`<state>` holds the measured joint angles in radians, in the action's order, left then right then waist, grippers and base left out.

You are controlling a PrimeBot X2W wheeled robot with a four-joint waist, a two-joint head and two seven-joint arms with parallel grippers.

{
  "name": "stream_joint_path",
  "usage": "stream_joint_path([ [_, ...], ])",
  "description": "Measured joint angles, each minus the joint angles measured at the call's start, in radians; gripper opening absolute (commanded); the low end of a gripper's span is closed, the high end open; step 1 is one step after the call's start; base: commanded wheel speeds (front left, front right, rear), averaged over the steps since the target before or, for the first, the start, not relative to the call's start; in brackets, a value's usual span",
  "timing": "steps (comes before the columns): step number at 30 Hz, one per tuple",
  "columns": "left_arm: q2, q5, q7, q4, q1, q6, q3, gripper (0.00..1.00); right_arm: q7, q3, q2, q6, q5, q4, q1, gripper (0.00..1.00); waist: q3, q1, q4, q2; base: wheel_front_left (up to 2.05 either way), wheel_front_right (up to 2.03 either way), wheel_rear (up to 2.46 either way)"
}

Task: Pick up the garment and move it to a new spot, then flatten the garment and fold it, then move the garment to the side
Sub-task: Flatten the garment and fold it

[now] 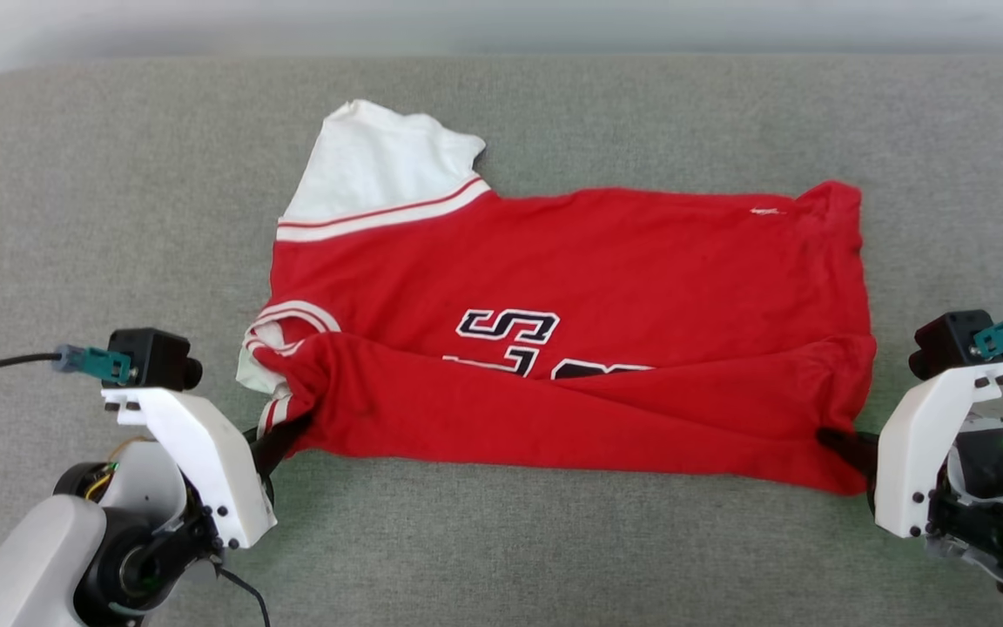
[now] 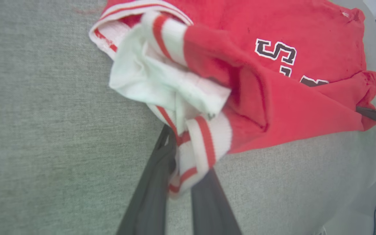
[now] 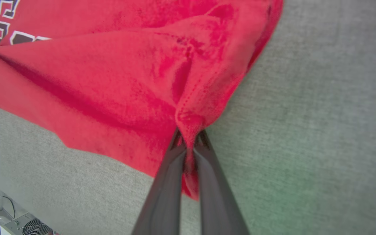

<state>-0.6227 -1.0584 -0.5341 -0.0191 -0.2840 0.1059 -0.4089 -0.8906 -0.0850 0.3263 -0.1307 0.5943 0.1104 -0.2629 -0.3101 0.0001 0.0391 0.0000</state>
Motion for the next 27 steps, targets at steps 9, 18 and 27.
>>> stream_joint_path([
  [9, -0.025, -0.011, 0.0, -0.021, 0.083, 0.02, 0.003, 0.0, 0.029, -0.015, 0.021, 0.0, 0.022, -0.045, 0.055, 0.0, 0.119, -0.0001, -0.018, 0.0, 0.0, 0.0, 0.0],
  [18, -0.037, -0.05, -0.035, -0.048, 0.24, 0.068, -0.022, 0.0, -0.025, 0.043, 0.008, 0.0, -0.002, -0.104, 0.23, 0.0, 0.238, -0.0001, -0.031, 0.0, 0.0, 0.0, 0.0],
  [27, 0.029, -0.076, 0.012, 0.045, 0.292, 0.052, -0.037, 1.0, 0.076, 0.077, -0.059, 0.0, -0.022, -0.073, 0.349, 1.0, 0.234, -0.0001, -0.034, 0.0, 0.0, 0.0, 0.0],
])
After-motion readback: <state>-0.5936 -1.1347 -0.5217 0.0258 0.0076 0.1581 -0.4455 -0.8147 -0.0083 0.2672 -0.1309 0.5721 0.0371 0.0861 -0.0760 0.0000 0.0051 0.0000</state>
